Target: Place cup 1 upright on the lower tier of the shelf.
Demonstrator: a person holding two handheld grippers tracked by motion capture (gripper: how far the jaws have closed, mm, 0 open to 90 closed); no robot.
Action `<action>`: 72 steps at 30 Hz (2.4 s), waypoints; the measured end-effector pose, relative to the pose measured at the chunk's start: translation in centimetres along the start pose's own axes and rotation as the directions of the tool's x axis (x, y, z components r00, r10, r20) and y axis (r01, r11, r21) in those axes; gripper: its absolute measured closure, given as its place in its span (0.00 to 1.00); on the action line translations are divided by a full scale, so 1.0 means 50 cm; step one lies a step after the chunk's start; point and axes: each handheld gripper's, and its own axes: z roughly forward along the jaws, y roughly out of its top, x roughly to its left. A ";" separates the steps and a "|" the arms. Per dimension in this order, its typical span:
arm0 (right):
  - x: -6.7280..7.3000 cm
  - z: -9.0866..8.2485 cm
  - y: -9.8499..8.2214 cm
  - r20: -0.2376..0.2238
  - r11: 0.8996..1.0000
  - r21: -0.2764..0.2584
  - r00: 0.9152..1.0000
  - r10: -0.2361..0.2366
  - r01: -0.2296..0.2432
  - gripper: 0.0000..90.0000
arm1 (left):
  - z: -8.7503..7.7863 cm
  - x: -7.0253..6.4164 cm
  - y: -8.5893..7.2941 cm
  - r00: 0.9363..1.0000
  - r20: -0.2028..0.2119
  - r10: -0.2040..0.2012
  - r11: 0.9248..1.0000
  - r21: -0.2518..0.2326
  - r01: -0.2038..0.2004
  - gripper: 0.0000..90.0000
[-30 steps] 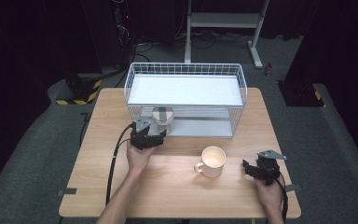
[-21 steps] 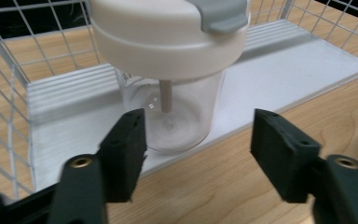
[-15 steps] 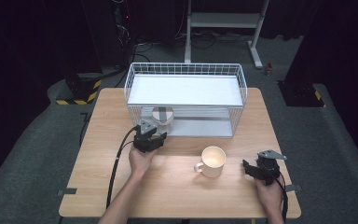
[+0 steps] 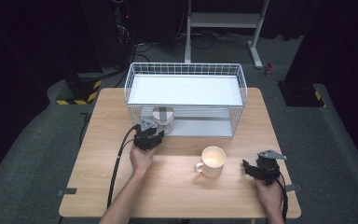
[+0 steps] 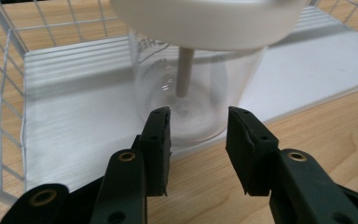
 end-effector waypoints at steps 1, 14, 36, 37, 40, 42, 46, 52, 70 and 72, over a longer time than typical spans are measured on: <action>0.000 0.000 0.000 0.000 1.000 0.000 1.000 0.000 0.000 0.33 | 0.001 0.000 0.000 1.000 0.004 -0.010 1.000 -0.004 0.010 0.67; 0.000 0.000 0.000 0.000 1.000 0.000 1.000 0.000 0.000 0.33 | 0.028 -0.013 0.031 1.000 -0.030 -0.006 1.000 -0.006 0.006 0.67; 0.000 0.000 0.000 0.000 1.000 0.000 1.000 0.000 0.000 0.33 | 0.039 -0.011 0.040 1.000 -0.018 -0.016 1.000 0.007 0.016 0.58; 0.000 0.000 0.000 0.000 1.000 0.000 1.000 0.000 0.000 0.33 | 0.035 -0.010 0.041 1.000 -0.018 0.000 1.000 0.011 0.000 0.56; 0.000 0.000 0.000 0.000 1.000 0.000 1.000 0.000 0.000 0.33 | 0.020 -0.009 0.040 1.000 0.003 -0.003 1.000 0.000 0.003 0.51; 0.000 0.000 0.000 0.000 1.000 0.000 1.000 0.000 0.000 0.33 | 0.009 -0.008 0.037 1.000 0.015 -0.007 1.000 -0.011 0.007 0.50; 0.000 0.000 0.000 0.000 1.000 0.000 1.000 0.000 0.000 0.33 | -0.008 -0.002 0.030 0.999 0.046 -0.029 0.999 -0.013 0.030 0.47; 0.000 0.000 0.000 0.000 1.000 0.000 1.000 0.000 0.000 0.33 | -0.040 0.003 0.019 0.998 0.055 -0.033 0.999 -0.025 0.034 0.43; 0.000 0.000 0.000 0.000 1.000 0.000 1.000 0.001 -0.001 0.33 | -0.103 0.014 -0.016 0.999 0.030 -0.046 0.997 -0.054 0.047 0.41; 0.000 0.000 0.000 0.000 1.000 0.000 1.000 0.000 0.000 0.33 | -0.111 0.014 -0.021 0.999 0.029 -0.044 0.997 -0.057 0.045 0.40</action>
